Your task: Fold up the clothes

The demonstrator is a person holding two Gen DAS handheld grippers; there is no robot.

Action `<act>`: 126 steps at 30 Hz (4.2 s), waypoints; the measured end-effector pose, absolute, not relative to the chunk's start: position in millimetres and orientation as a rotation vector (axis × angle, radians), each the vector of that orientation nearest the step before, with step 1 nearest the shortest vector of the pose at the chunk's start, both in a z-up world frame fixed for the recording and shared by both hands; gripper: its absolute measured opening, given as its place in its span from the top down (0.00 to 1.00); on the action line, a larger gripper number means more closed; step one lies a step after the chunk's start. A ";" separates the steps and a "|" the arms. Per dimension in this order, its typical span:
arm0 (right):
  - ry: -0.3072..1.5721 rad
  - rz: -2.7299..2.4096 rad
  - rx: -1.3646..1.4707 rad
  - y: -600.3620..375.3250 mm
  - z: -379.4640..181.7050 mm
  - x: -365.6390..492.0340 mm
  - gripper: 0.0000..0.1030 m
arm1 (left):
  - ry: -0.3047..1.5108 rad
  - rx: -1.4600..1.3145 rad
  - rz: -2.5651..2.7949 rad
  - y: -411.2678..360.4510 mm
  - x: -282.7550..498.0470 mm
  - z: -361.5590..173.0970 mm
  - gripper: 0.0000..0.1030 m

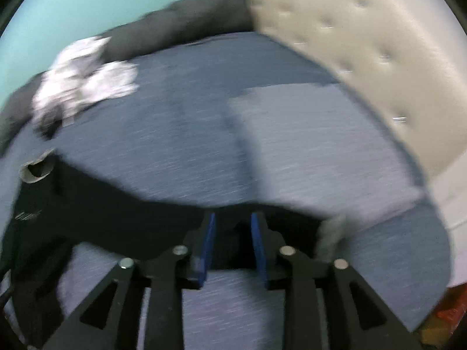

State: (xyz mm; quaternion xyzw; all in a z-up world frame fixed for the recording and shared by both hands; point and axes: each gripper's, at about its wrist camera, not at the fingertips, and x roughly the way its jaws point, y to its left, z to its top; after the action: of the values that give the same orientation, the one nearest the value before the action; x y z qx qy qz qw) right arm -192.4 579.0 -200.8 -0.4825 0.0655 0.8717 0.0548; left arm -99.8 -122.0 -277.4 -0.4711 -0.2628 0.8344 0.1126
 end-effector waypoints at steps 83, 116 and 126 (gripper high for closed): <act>-0.316 2.910 -2.204 293.3 -272.2 -56.0 0.96 | -0.660 -1.355 2.538 -140.6 -8.0 -172.6 0.82; 0.117 2.890 -1.995 395.0 -251.4 -57.1 0.95 | -0.623 -1.673 2.196 -57.7 -30.1 -293.6 0.60; 0.193 2.755 -2.113 406.0 -280.5 -56.1 0.68 | -0.577 -1.691 2.141 -53.5 -17.7 -299.2 0.63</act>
State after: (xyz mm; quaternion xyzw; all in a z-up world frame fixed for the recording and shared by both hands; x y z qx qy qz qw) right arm -56.1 406.0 -280.5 -0.5990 0.0546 0.7812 -0.1670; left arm -17.7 -53.5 -299.2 -0.5968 -0.2038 0.7560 0.1755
